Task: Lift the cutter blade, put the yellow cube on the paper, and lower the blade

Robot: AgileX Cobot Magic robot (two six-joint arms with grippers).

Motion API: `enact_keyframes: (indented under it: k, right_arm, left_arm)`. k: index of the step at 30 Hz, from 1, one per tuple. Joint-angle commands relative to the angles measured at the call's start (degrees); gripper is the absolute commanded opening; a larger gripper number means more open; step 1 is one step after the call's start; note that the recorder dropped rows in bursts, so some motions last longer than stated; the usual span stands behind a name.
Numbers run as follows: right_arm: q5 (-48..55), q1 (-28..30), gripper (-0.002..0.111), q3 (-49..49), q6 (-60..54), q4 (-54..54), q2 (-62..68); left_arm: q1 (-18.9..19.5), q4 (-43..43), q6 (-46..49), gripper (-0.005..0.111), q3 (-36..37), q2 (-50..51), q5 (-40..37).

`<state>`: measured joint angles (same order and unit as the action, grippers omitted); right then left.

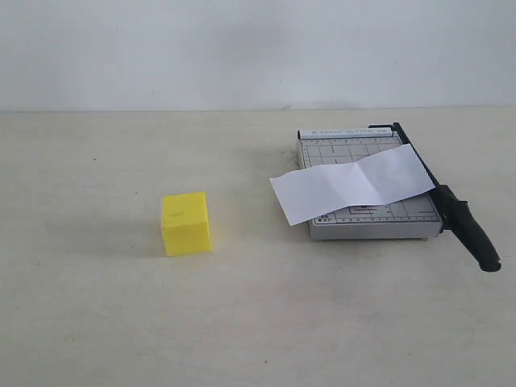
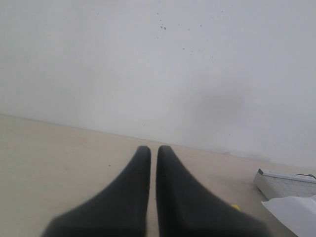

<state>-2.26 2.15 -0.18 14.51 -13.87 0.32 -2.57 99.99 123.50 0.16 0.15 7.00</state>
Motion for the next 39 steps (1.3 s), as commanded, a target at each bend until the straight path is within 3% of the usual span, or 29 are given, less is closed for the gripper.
enact_keyframes:
  k: [1, 5, 8, 11, 13, 18, 25, 30, 39]
  right_arm:
    - [12.5, 0.1, 0.001, -7.5, -8.6, 1.6, 0.6]
    - [17.3, 0.1, 0.015, -14.0, -13.6, 1.9, 7.0]
    - [25.8, 0.1, 0.036, -21.1, -21.0, 4.3, 14.9]
    - [33.9, 0.1, 0.052, -28.2, -20.6, 9.5, 24.4]
    - [37.5, 0.1, 0.056, -32.8, -20.5, 11.3, 31.8]
    - [44.1, 0.1, 0.057, -45.8, -21.3, 10.0, 53.1]
    - [46.6, 0.1, 0.061, -54.8, -30.1, -0.4, 70.7]
    - [47.1, 0.1, 0.071, -57.0, -32.7, -0.5, 77.5]
    - [49.1, 0.1, 0.070, -57.1, -35.2, -0.6, 82.6]
  left_arm:
    - [0.0, 0.0, -0.3, 0.005, -0.2, -0.1, 0.5]
    - [0.0, 0.0, -0.3, 0.005, -0.2, -0.1, 0.5]
    - [0.0, 0.0, -0.3, 0.005, -0.2, -0.1, 0.5]
    - [0.0, 0.0, -0.3, 0.005, -0.2, -0.1, 0.5]
    - [0.0, 0.0, -0.3, 0.005, -0.2, -0.1, 0.5]
    - [0.0, 0.0, -0.3, 0.005, -0.2, -0.1, 0.5]
    - [0.0, 0.0, -0.3, 0.005, -0.2, -0.1, 0.5]
    - [0.0, 0.0, -0.3, 0.005, -0.2, -0.1, 0.5]
    - [0.0, 0.0, -0.3, 0.005, -0.2, -0.1, 0.5]
